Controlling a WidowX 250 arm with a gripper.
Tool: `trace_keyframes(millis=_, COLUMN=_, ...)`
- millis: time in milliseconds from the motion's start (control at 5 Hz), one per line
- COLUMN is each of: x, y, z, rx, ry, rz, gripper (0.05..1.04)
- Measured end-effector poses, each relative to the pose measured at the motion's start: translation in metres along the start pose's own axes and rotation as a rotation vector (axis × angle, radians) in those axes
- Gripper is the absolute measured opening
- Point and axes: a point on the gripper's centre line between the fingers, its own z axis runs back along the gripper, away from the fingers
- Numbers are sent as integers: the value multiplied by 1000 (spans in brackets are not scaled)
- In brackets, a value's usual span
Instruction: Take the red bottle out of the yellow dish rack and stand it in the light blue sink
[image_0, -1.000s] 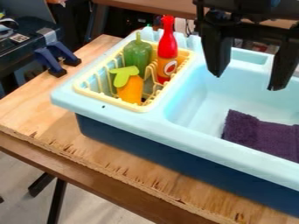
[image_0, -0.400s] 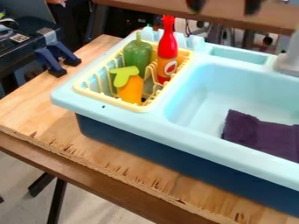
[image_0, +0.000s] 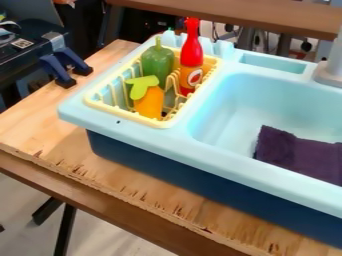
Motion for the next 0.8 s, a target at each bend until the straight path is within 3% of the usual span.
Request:
trace_keyframes(millis=200, x=23, y=24, z=-15, rx=3, ry=-6, rz=22, gripper=1001)
trace_keyframes(millis=400, x=35, y=39, z=-46, rx=30, ry=51, rz=9, gripper=1001)
trace_keyframes(millis=800, x=41, y=50, z=-61, rx=39, ry=116, rz=-42, gripper=1001)
